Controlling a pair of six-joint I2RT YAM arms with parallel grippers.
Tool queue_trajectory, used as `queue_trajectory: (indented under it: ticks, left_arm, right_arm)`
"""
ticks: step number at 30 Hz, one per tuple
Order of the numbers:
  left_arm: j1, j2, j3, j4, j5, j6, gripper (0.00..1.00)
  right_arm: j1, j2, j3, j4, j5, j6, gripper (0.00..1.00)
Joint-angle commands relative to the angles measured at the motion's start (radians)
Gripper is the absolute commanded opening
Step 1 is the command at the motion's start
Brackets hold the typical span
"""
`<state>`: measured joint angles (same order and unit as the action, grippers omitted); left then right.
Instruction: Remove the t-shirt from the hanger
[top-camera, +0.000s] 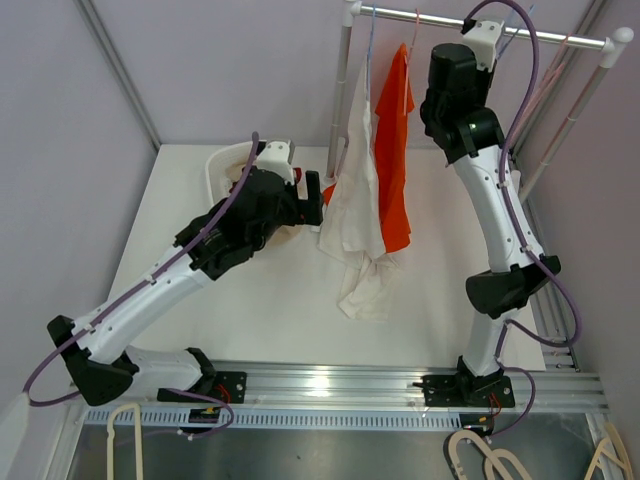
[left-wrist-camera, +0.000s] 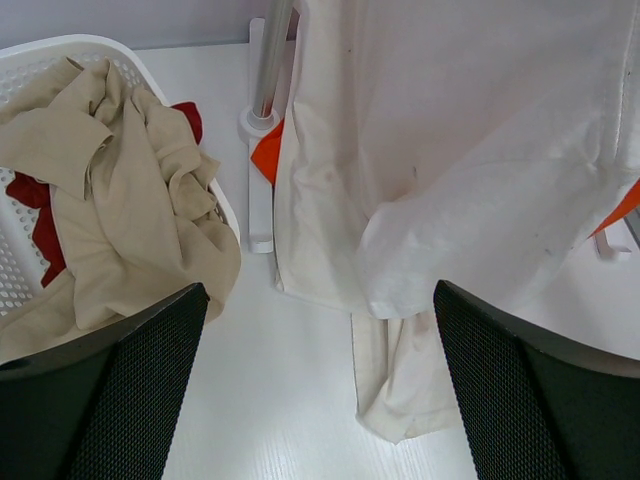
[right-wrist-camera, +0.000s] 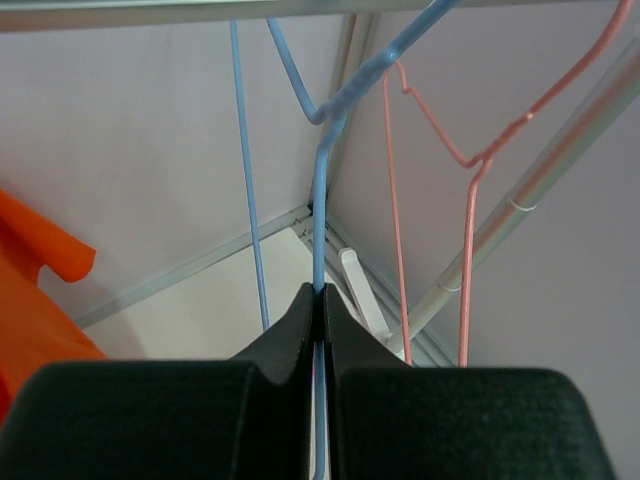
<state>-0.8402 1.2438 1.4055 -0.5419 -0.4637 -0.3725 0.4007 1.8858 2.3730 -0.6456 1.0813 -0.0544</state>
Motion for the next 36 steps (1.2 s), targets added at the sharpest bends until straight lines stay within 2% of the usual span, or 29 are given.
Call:
queue_trajectory:
  ticks: [1, 4, 13, 21, 25, 26, 28, 30, 31, 32, 33, 34, 36]
  left_arm:
    - [-0.013, 0.012, 0.049, -0.004, -0.018, 0.021, 1.00]
    - [-0.016, 0.023, 0.061, -0.007, -0.020, 0.020, 1.00]
    - [-0.028, 0.040, 0.073, -0.012, -0.030, 0.023, 1.00]
    - [-0.034, 0.042, 0.072, -0.012, -0.035, 0.026, 0.99]
    - [-0.034, 0.040, 0.072, -0.010, -0.035, 0.023, 0.99]
    - [-0.036, 0.039, 0.070, -0.010, -0.035, 0.023, 0.99]
    - [-0.037, 0.042, 0.070, -0.010, -0.036, 0.020, 1.00]
    - [-0.042, 0.042, 0.067, -0.012, -0.039, 0.018, 0.99]
    - [-0.043, 0.042, 0.069, -0.013, -0.044, 0.017, 0.99]
    - [-0.045, 0.042, 0.070, -0.016, -0.046, 0.015, 0.99]
    - [-0.048, 0.040, 0.067, -0.018, -0.049, 0.012, 0.99]
    - [-0.051, 0.039, 0.064, -0.018, -0.053, 0.012, 1.00]
    - [-0.056, 0.037, 0.064, -0.017, -0.058, 0.012, 1.00]
  right_arm:
    - [-0.043, 0.016, 0.046, -0.038, -0.072, 0.050, 0.00]
    - [-0.075, 0.027, 0.046, -0.072, -0.124, 0.094, 0.00]
    - [-0.079, 0.019, 0.003, -0.100, -0.139, 0.139, 0.01]
    - [-0.068, -0.005, -0.005, -0.075, -0.081, 0.108, 0.18]
    - [-0.045, -0.033, -0.009, -0.077, -0.049, 0.096, 0.22]
    - [-0.037, -0.040, -0.014, -0.074, -0.037, 0.087, 0.31]
    - [-0.010, -0.069, -0.020, -0.066, -0.018, 0.077, 0.35]
    - [0.016, -0.089, -0.014, -0.066, -0.017, 0.064, 0.42]
    - [0.051, -0.106, -0.009, -0.075, -0.015, 0.062, 0.49]
    - [0.072, -0.111, 0.011, -0.087, -0.015, 0.059, 0.51]
    - [0.087, -0.116, 0.029, -0.107, -0.024, 0.071, 0.57]
    - [0.116, -0.116, 0.055, -0.146, -0.055, 0.097, 0.58]
    - [0.127, -0.117, 0.110, -0.261, -0.212, 0.189, 0.58]
